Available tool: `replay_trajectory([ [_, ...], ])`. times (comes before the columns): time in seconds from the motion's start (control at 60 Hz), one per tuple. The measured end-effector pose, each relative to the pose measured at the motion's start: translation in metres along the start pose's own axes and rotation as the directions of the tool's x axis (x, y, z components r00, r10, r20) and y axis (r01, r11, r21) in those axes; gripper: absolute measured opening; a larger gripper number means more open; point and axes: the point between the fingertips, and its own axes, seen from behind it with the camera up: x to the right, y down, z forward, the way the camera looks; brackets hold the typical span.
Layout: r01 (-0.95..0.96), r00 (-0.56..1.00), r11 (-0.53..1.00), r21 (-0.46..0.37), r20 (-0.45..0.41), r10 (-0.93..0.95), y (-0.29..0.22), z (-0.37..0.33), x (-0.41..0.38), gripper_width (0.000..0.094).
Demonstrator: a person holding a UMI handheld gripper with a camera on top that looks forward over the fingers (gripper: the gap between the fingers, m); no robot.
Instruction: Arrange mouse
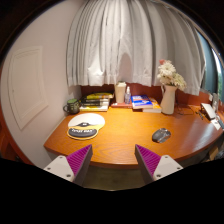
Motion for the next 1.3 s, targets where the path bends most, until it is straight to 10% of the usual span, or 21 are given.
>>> replay_trajectory([
  [0.6, -0.157, 0.962, 0.97, -0.186, -0.249, 0.108, 0.086, 0.062, 0.199, 0.0846],
  [1.15, -0.157, 0.982, 0.946, -0.283, -0.151, 0.118, 0.023, 0.213, 0.227, 0.0856],
  [1.3, -0.135, 0.987, 0.944, -0.301, -0.122, 0.102, 0.01, 0.24, 0.226, 0.0734],
])
